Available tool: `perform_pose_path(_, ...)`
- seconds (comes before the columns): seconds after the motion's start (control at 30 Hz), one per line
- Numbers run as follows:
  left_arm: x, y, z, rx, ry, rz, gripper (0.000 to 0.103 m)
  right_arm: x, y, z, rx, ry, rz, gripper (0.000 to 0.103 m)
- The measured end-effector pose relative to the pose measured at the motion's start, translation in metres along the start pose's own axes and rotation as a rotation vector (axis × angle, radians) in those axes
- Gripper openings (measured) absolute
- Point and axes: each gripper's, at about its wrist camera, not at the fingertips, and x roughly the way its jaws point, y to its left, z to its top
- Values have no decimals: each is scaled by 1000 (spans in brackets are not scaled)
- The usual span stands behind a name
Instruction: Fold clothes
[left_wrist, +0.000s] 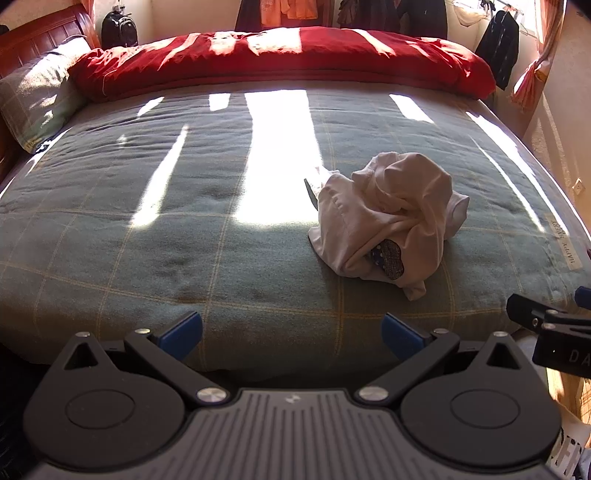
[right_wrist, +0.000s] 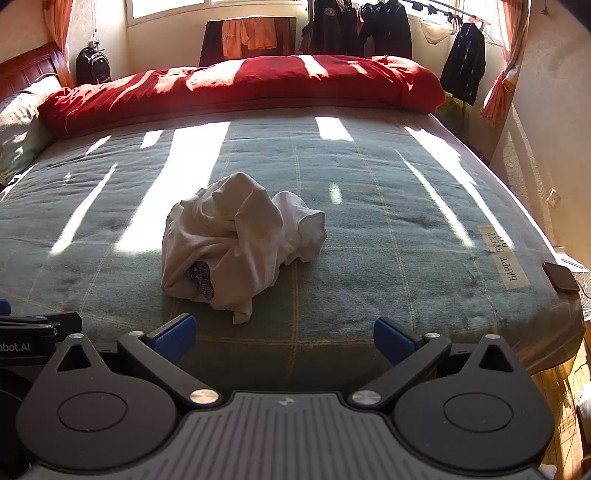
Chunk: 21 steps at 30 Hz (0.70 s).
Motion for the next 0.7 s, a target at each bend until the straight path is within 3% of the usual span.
perform_pose_path(0.7, -6, -3, 1, 12, -18, 8, 103, -2, -1, 2, 1, -8, -3, 103)
